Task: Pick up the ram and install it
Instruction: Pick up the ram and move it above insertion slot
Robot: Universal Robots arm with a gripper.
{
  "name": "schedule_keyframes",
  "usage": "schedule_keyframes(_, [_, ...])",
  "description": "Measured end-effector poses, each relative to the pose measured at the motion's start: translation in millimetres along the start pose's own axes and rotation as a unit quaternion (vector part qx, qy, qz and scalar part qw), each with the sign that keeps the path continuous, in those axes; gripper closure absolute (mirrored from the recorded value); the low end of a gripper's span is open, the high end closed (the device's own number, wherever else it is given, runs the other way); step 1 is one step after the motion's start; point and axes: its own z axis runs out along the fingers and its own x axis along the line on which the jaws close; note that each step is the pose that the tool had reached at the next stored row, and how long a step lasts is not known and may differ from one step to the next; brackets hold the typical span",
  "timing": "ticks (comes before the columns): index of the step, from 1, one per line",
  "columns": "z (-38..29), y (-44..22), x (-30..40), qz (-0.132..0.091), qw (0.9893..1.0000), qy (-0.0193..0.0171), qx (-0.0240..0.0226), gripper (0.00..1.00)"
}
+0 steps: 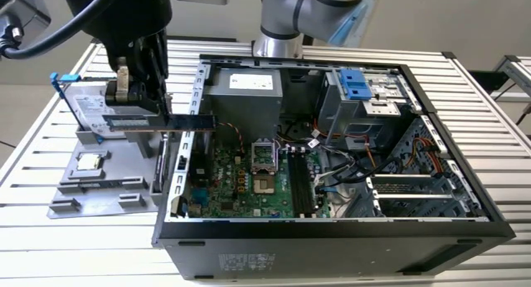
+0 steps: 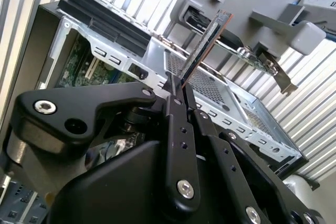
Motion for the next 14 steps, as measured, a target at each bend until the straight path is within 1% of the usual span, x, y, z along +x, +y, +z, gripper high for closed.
schedule_keyframes(14, [0.1,24.7,-0.3,0.002,1.0,0.0,0.0012,1.0])
